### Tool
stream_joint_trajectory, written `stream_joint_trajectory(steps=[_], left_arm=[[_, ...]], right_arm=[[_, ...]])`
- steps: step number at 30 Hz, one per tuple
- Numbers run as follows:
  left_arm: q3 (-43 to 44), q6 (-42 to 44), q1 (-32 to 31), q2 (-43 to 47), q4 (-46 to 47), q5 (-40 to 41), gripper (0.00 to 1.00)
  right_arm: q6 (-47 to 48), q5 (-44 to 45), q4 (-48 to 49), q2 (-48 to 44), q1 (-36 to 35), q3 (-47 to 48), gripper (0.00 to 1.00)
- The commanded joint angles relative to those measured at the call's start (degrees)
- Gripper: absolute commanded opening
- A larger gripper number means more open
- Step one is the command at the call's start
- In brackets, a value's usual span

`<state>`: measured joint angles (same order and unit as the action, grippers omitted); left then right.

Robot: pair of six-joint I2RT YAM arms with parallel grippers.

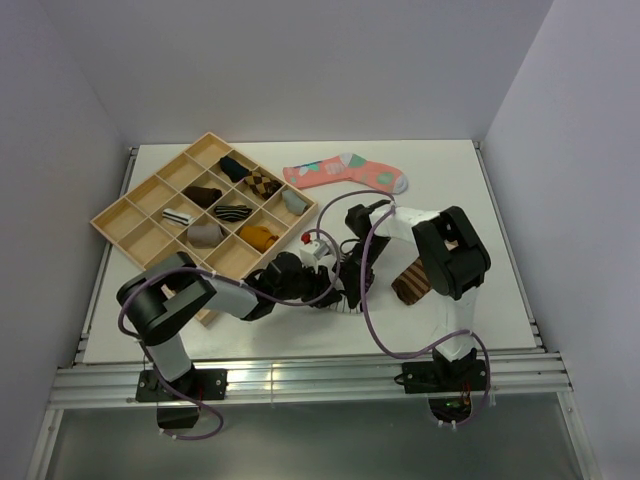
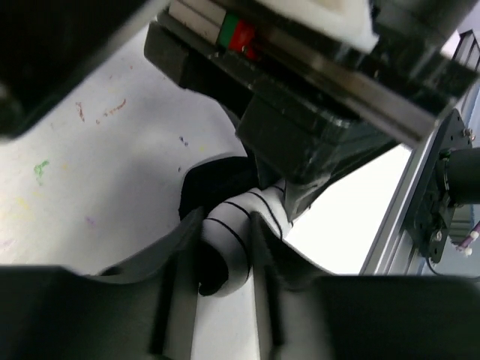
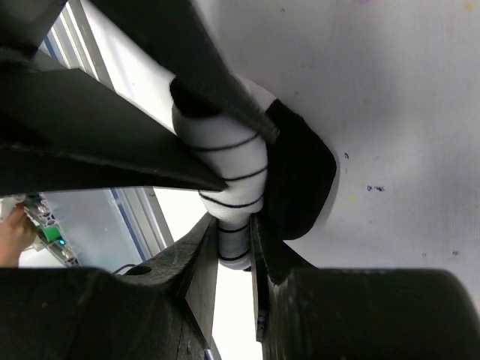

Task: Roll the socks
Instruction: Roll the sock at the center of the board.

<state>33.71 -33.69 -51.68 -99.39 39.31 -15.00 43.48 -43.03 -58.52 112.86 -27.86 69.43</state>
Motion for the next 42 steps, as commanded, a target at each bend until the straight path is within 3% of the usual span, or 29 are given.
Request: stream_joint_trajectory(steps=[1, 2, 5, 7, 18, 29, 30, 42], left_arm=[[2.23, 0.38, -0.79, -2.99, -0.37, 0.5, 0.28], [2.67, 0.29, -0.96, -3.52, -1.16, 0.76, 0.19], [3.81, -0.06, -1.49, -5.37, -3.8, 1.73, 0.04], [4.43, -0.85, -1.84, -6.24, -5.55, 2.78, 0.0], [6.19, -2.78, -2.63, -9.67, -8.99, 3.58, 0.0], [6.98, -3.4, -3.16, -10.91, -8.81, 3.49, 0.0], [7.15, -3.48, -3.25, -10.91, -9.16, 3.75, 0.0], [7.51, -3.31, -3.25, -11.17, -11.18, 4.55, 0.0]], right_arm=[[-0.24, 8.83, 6.13, 1.66, 0.26, -1.48, 0.23], [-0.5, 9.01, 7.18, 1.05, 0.26, -1.84, 0.24], [-1.91, 10.15, 9.03, -1.05, 0.26, -3.07, 0.34], [-3.4, 11.2, 9.83, -2.63, 0.26, -3.6, 0.4], [-9.99, 15.16, 12.56, -5.55, 0.35, -3.6, 0.54], [-11.58, 16.31, 13.61, -3.17, 0.43, -2.02, 0.59], [-12.02, 16.48, 13.61, -3.17, 0.43, -1.67, 0.66], [-13.34, 19.56, 16.68, -5.45, 1.05, -2.72, 0.66]])
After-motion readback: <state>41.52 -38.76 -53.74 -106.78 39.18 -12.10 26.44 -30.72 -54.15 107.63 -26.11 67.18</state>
